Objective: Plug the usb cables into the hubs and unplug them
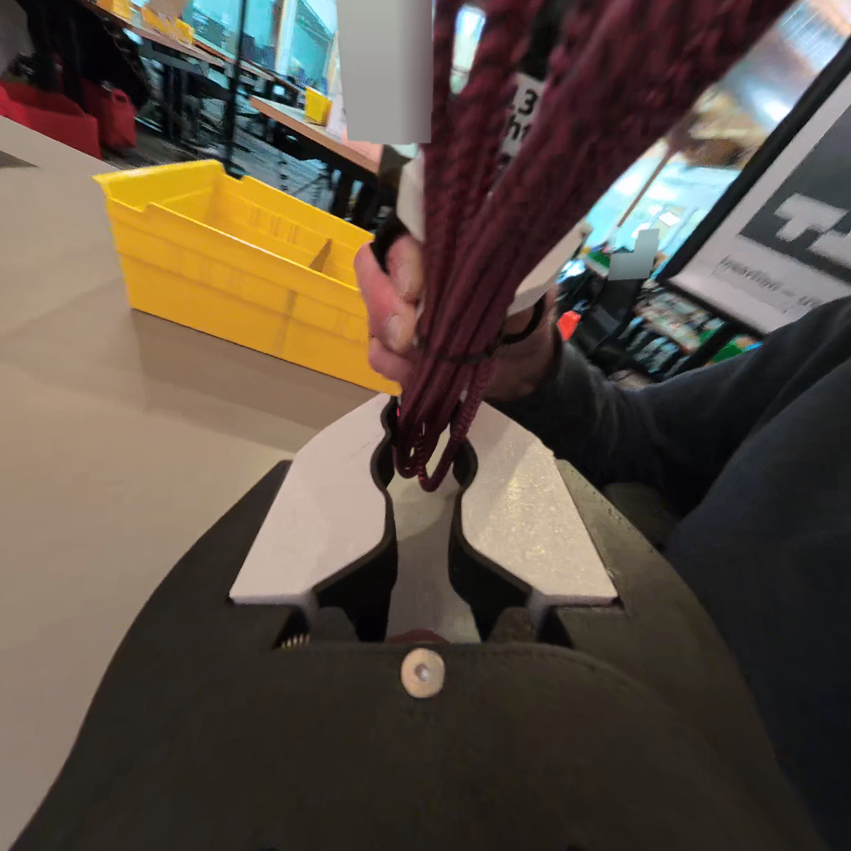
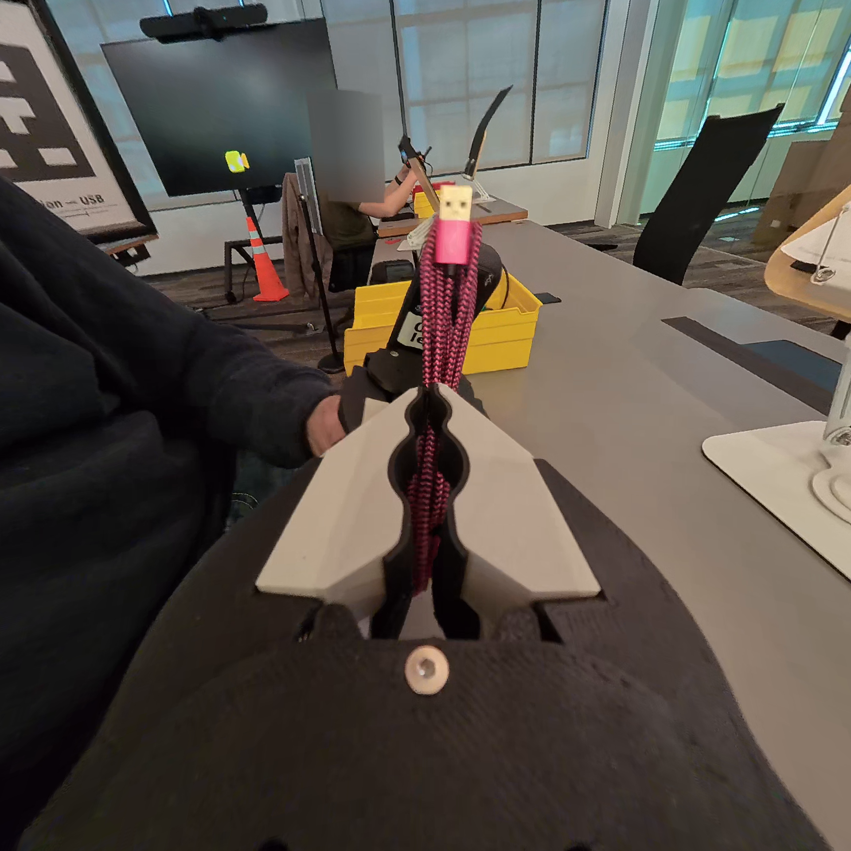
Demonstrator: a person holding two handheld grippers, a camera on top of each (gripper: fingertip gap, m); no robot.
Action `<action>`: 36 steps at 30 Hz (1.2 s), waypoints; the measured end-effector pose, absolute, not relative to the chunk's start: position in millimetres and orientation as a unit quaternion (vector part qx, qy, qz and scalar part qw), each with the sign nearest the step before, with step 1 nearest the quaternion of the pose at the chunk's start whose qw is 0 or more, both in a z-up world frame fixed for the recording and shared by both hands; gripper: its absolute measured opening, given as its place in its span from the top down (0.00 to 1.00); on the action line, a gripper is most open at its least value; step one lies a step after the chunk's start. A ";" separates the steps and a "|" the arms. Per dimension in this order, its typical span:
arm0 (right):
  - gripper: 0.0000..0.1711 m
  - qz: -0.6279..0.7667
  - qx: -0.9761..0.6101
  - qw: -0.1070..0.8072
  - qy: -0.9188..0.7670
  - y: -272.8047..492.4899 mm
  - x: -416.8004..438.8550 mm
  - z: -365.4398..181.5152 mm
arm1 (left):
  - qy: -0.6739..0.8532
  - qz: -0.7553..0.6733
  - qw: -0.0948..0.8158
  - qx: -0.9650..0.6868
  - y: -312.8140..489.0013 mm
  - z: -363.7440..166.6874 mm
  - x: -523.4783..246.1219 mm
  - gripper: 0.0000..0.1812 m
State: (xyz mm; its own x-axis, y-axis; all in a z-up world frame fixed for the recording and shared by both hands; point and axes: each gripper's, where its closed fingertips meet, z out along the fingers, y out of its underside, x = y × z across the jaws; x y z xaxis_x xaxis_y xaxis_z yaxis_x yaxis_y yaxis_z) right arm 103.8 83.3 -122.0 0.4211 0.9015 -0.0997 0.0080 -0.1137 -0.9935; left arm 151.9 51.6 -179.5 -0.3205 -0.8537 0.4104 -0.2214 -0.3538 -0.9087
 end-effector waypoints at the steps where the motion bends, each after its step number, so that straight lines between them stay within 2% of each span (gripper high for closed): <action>1: 1.00 0.410 -0.625 0.560 -0.357 80.4 105.7 -118.8 | 0.527 -0.603 0.284 -0.528 59.2 -181.9 150.9 0.89; 5: 1.00 0.465 -0.603 0.539 -0.361 64.8 109.1 -112.8 | 0.611 -0.452 0.413 -0.502 85.2 -179.2 145.6 0.88; 11: 1.00 0.501 -0.596 0.495 -0.386 49.3 103.7 -123.5 | 0.676 -0.146 0.618 -0.372 117.1 -149.4 140.2 0.88; 18: 1.00 0.480 -0.628 0.479 -0.382 60.3 107.1 -145.2 | 0.633 0.007 0.710 -0.310 134.0 -114.2 137.1 0.79; 21: 1.00 0.467 -0.641 0.478 -0.379 66.8 108.1 -151.4 | 0.628 0.026 0.715 -0.304 136.1 -110.9 138.7 0.77; 23: 1.00 0.443 -0.658 0.473 -0.384 71.8 107.6 -159.9 | 0.617 0.041 0.730 -0.290 136.6 -102.9 138.7 0.70; 26: 1.00 0.406 -0.684 0.460 -0.394 79.4 103.0 -178.2 | 0.601 0.016 0.739 -0.304 138.2 -89.5 140.1 0.71; 29: 1.00 0.404 -0.687 0.467 -0.382 85.8 101.1 -181.0 | 0.614 -0.043 0.691 -0.378 147.6 -106.9 147.3 0.62; 34: 1.00 0.371 -0.711 0.481 -0.354 100.7 113.0 -188.5 | 0.637 -0.176 0.619 -0.424 129.4 -125.6 147.5 0.60; 36: 1.00 0.354 -0.715 0.492 -0.350 105.1 116.2 -188.1 | 0.640 -0.215 0.586 -0.449 122.4 -132.4 149.5 0.53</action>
State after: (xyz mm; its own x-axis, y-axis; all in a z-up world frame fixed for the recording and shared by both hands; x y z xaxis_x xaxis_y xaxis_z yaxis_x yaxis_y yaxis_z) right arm 116.2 105.1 -188.1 0.5055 0.8475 -0.1618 0.1525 -0.2723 -0.9501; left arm 149.5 122.4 -132.4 0.0893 -0.8263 -0.5562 -0.3232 0.5042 -0.8009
